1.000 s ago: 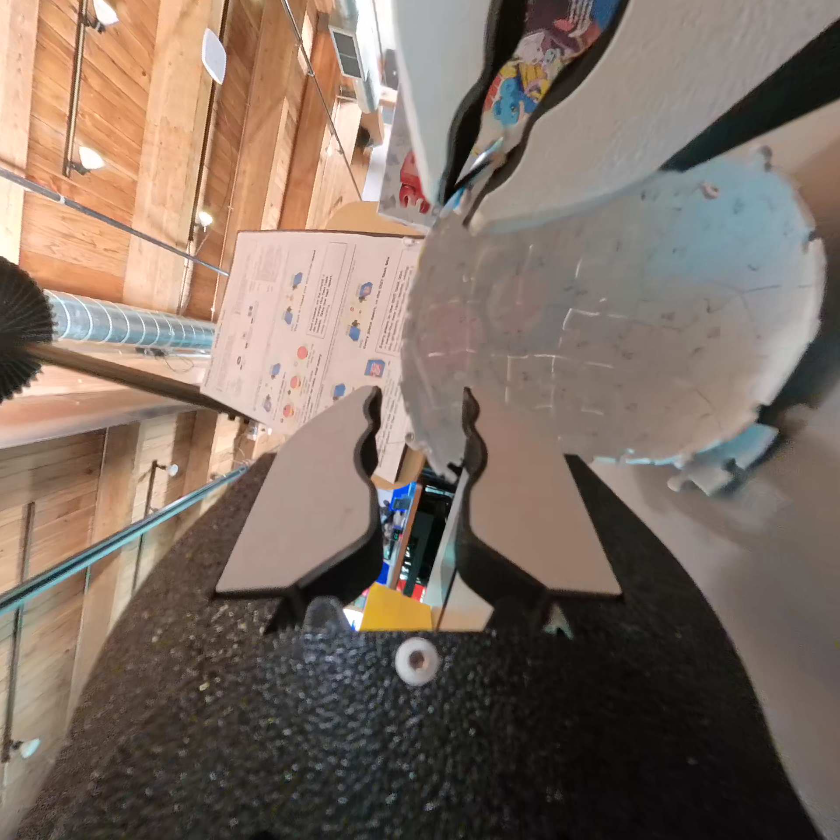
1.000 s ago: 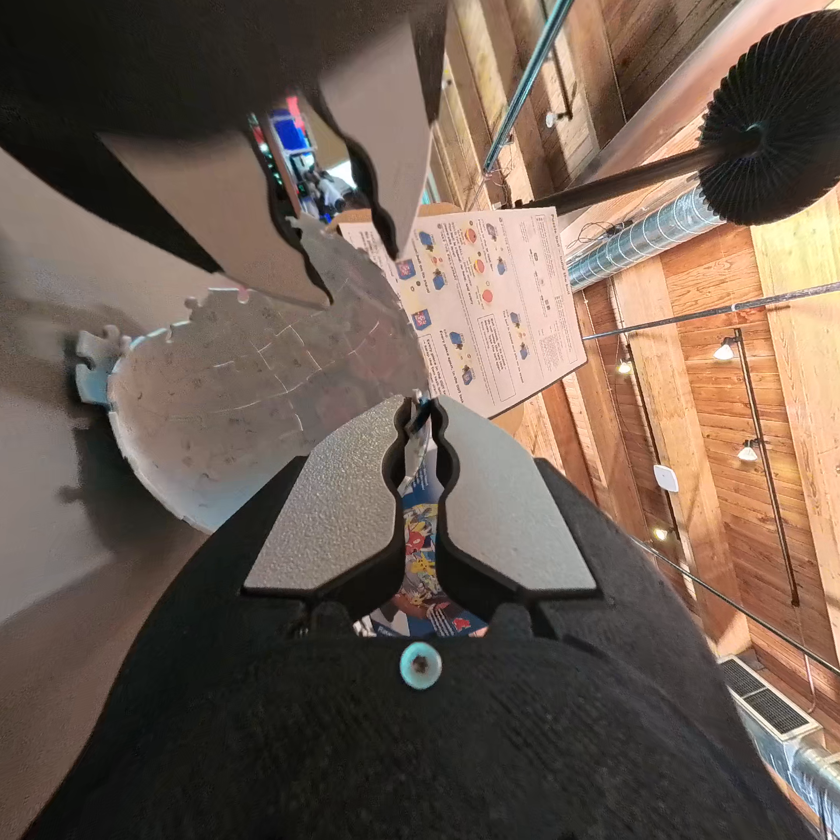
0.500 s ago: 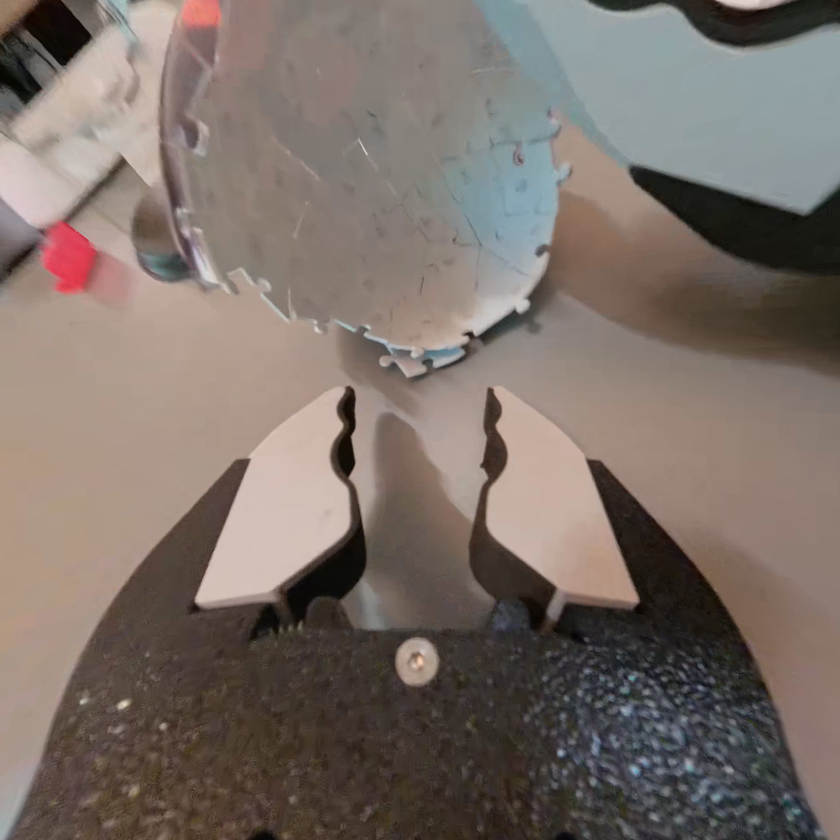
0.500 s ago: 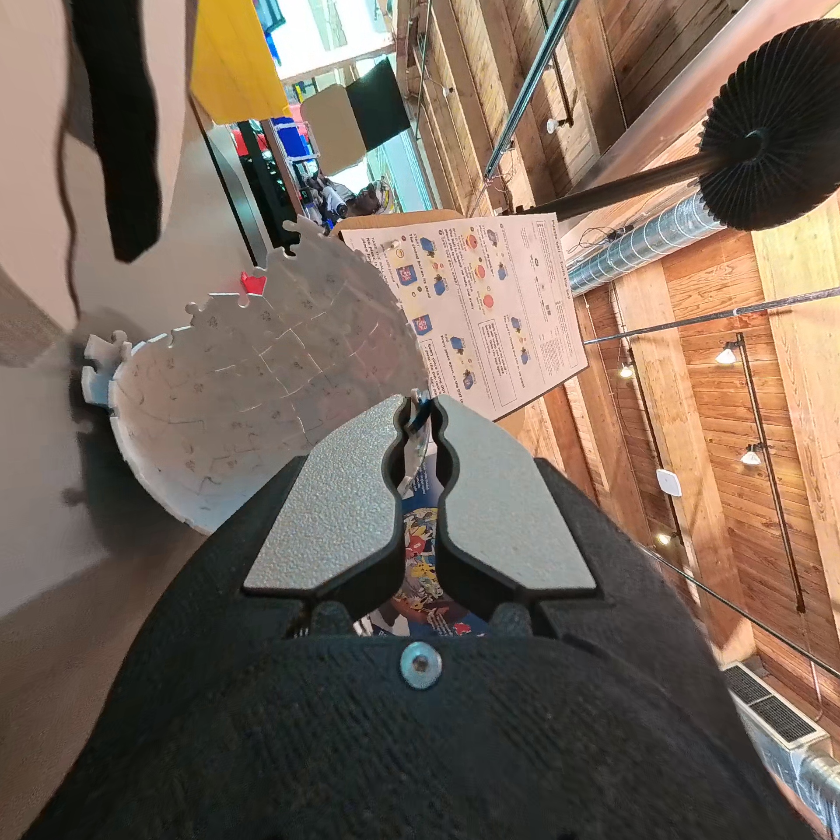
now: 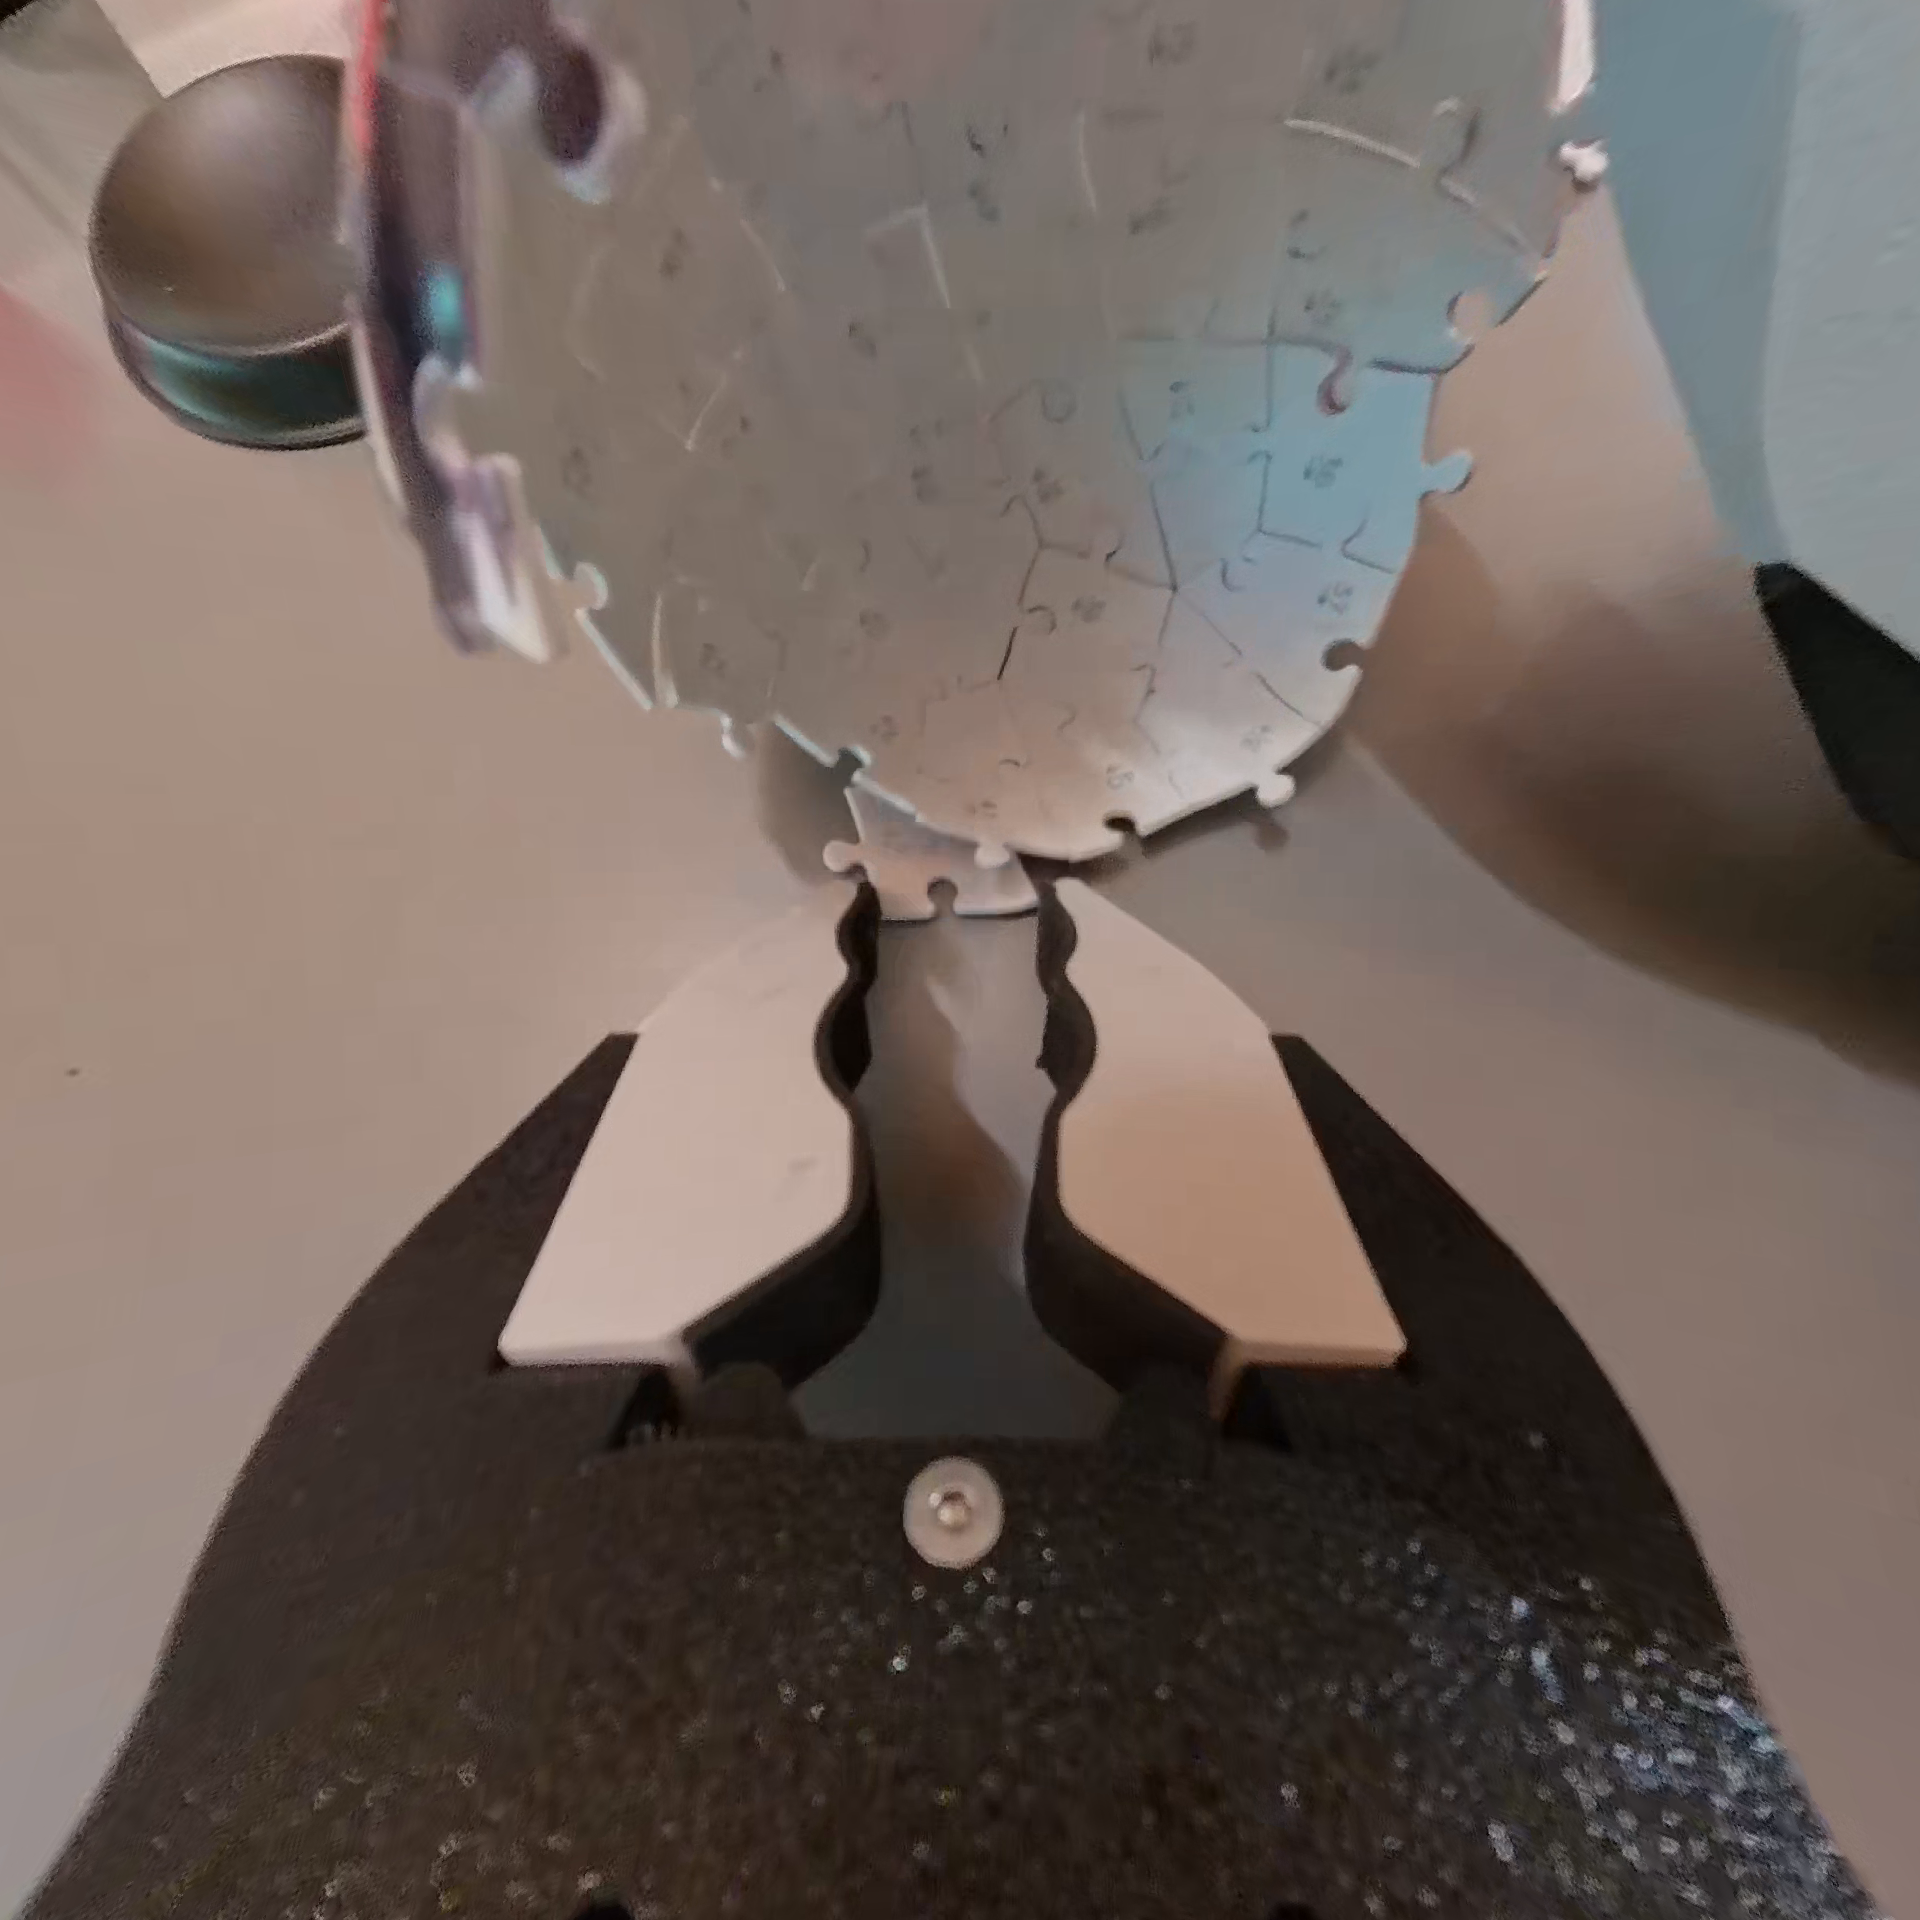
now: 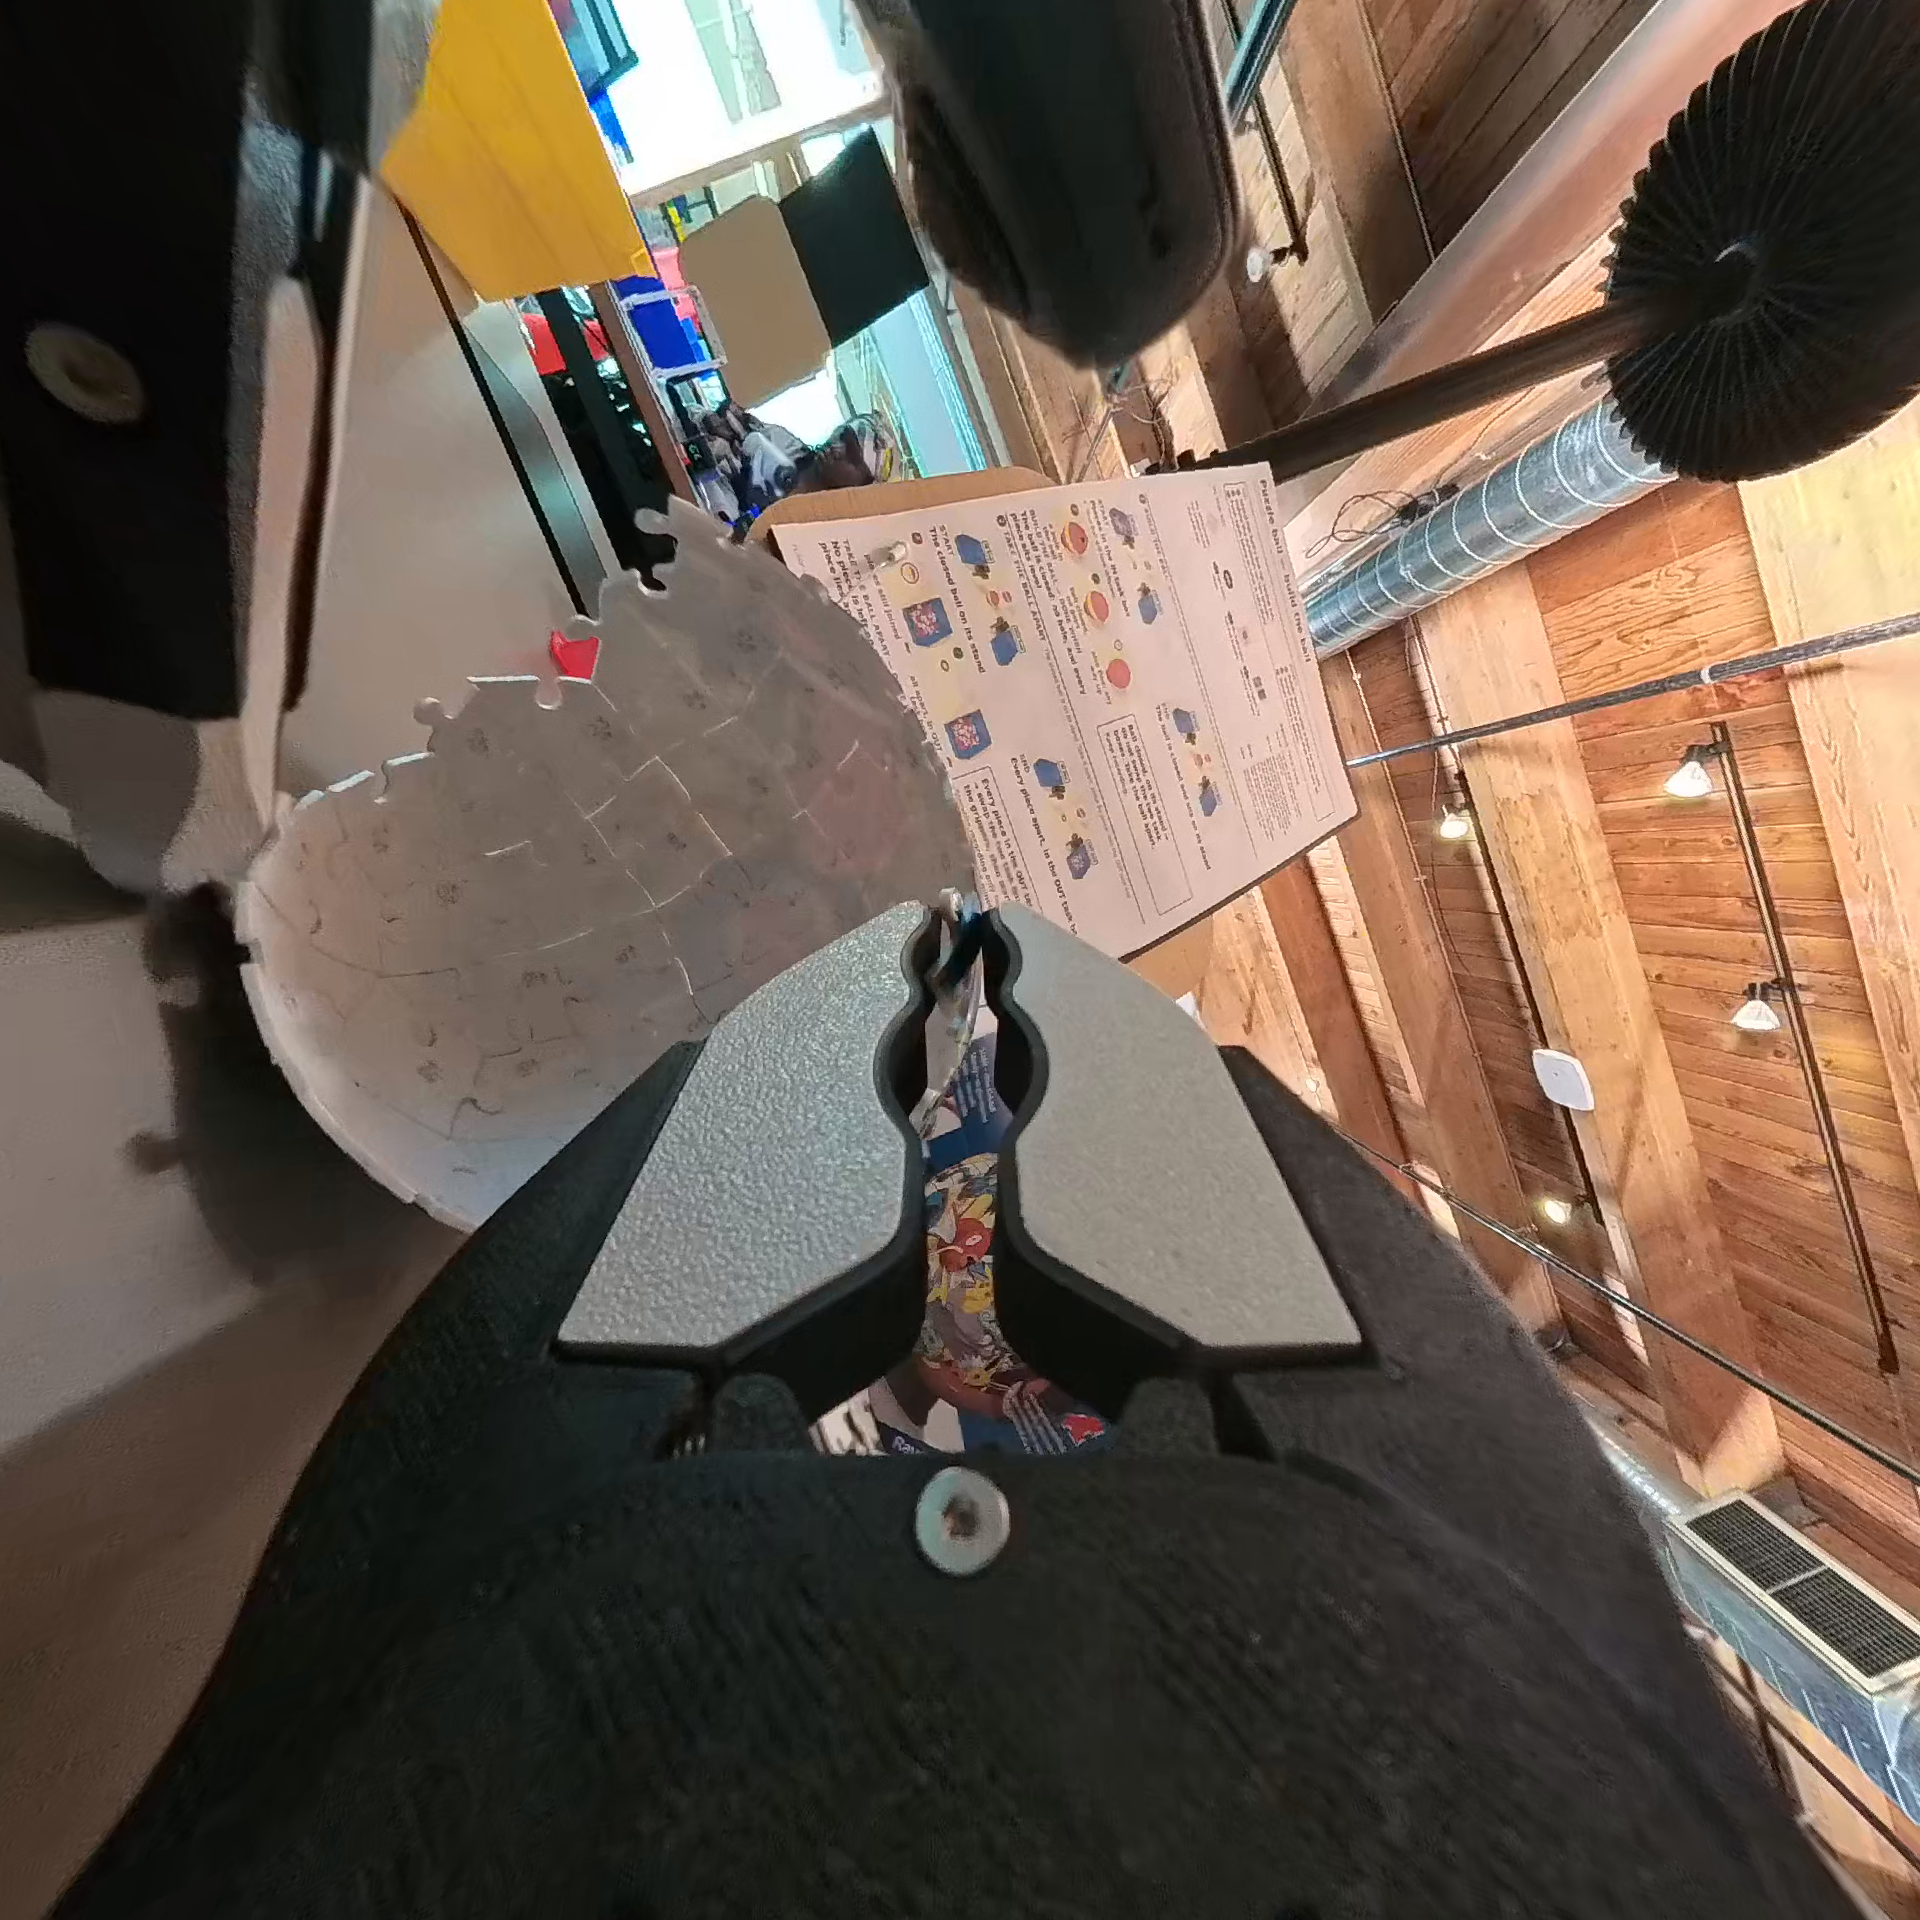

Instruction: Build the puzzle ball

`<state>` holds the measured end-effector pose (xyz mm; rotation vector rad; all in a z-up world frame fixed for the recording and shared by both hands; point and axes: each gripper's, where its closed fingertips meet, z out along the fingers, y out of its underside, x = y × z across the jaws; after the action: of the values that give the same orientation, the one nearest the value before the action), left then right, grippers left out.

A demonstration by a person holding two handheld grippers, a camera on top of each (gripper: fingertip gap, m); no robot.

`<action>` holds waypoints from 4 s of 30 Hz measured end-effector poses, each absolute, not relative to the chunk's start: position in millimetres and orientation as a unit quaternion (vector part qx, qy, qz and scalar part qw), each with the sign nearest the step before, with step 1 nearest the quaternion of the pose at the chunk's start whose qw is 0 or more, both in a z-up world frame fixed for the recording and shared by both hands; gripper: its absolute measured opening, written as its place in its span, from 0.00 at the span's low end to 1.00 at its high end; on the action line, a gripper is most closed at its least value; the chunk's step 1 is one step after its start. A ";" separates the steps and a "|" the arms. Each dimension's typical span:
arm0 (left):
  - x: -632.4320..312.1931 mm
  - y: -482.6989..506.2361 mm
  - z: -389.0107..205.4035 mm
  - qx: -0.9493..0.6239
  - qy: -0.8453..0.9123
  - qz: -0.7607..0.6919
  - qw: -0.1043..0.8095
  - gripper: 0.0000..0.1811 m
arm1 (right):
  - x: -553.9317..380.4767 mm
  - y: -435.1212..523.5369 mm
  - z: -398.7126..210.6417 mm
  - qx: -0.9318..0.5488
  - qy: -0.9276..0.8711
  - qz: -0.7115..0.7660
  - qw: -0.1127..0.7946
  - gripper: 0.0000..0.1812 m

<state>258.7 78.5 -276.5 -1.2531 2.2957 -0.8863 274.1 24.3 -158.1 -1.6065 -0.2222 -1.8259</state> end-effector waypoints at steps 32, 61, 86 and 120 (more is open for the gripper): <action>232.3 88.3 -271.6 -0.301 0.875 -0.321 0.201 0.16 | 244.7 53.5 -163.9 -0.597 -0.187 -0.712 0.319 0.06; 269.4 80.3 -158.1 0.049 0.676 -0.216 0.703 0.20 | 244.8 55.8 -166.5 -0.596 -0.199 -0.713 0.311 0.06; 270.8 73.1 -155.4 0.088 0.598 -0.189 0.774 0.01 | 258.6 32.6 -167.3 -0.625 -0.128 -0.680 0.362 0.21; 229.0 93.0 -243.7 -0.249 0.833 -0.378 0.319 0.17 | 248.0 46.4 -154.2 -0.571 -0.187 -0.740 0.302 0.01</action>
<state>229.0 93.0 -243.7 -0.6537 2.1901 -0.9951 248.0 46.4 -154.2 -1.5152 -0.4956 -1.9619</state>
